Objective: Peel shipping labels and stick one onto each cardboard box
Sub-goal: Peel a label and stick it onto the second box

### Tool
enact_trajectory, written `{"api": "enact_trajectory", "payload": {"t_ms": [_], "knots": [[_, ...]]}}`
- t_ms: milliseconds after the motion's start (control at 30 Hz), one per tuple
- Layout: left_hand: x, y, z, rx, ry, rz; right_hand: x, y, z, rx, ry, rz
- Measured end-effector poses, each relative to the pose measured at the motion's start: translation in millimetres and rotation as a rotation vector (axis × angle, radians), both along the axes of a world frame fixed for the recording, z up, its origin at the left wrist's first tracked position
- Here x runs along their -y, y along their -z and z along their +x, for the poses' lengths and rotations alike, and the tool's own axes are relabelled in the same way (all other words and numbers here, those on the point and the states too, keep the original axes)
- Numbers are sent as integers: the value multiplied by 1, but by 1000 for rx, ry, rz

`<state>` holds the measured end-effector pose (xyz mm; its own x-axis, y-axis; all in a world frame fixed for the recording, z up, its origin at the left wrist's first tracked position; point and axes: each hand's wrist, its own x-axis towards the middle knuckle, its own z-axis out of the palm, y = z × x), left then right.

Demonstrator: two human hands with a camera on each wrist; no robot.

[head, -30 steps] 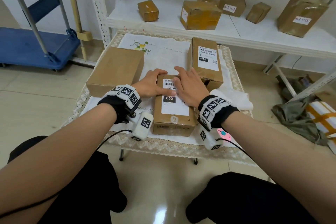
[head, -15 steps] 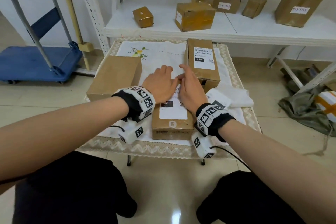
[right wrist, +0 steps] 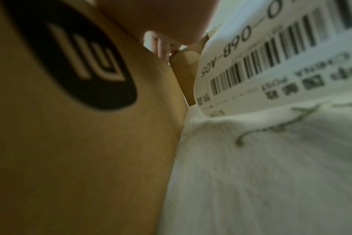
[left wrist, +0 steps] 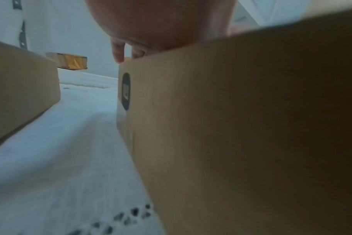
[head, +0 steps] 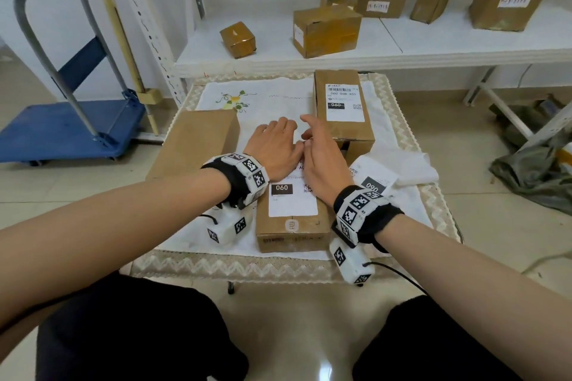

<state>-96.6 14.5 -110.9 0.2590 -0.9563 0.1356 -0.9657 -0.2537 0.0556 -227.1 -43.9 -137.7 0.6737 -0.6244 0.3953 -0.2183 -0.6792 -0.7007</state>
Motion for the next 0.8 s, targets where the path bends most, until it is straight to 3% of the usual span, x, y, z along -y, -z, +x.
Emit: {"api": "enact_trajectory", "payload": {"t_ms": [333,567,800], "knots": [[18,-3,11,-64,-57,-45,-2,-3,1,-16,29,-69],[-12,14,-8,-154,188,72,-8,-13,-4,50,25,13],[-16,18,-14,-114,153,85,-8,-13,-5,43,-4,-40]]}}
